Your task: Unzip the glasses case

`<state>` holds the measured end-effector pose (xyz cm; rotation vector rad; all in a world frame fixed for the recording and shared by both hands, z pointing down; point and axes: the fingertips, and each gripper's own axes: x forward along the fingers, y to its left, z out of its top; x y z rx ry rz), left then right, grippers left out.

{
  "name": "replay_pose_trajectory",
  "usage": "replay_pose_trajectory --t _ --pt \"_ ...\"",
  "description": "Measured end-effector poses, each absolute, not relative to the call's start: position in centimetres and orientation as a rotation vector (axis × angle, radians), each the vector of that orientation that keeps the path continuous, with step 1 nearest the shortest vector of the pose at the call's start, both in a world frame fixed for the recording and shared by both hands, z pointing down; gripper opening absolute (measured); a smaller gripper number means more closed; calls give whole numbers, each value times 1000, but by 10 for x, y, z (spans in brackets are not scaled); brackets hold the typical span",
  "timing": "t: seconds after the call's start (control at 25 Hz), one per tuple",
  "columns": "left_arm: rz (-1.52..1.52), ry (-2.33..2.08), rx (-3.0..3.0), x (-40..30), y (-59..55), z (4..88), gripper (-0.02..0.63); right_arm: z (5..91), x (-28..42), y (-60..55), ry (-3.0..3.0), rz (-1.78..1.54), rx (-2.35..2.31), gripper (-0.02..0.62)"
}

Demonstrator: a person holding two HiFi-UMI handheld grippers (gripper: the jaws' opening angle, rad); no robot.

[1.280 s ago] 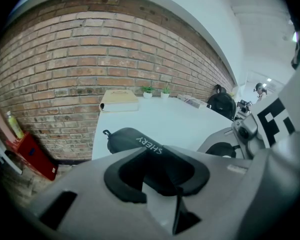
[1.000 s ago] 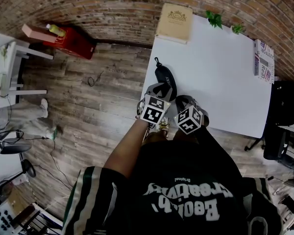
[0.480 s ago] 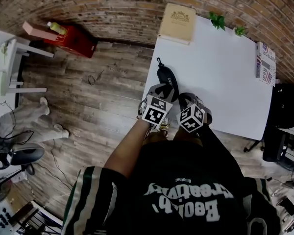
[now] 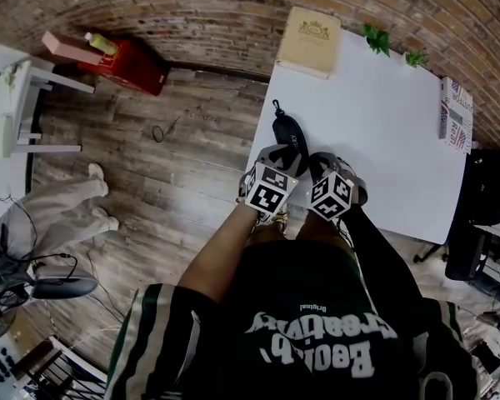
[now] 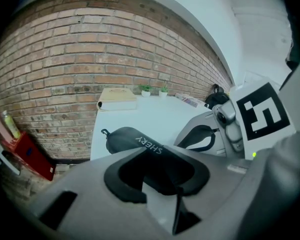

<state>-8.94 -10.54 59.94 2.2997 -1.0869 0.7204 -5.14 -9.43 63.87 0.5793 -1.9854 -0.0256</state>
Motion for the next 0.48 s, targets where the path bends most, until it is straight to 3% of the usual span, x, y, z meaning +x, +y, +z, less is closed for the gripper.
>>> replay_pose_trajectory --t 0.48 --pt "725 -1093 2275 -92 -103 600 104 639 -58 -113 -1980 -115 505 15"
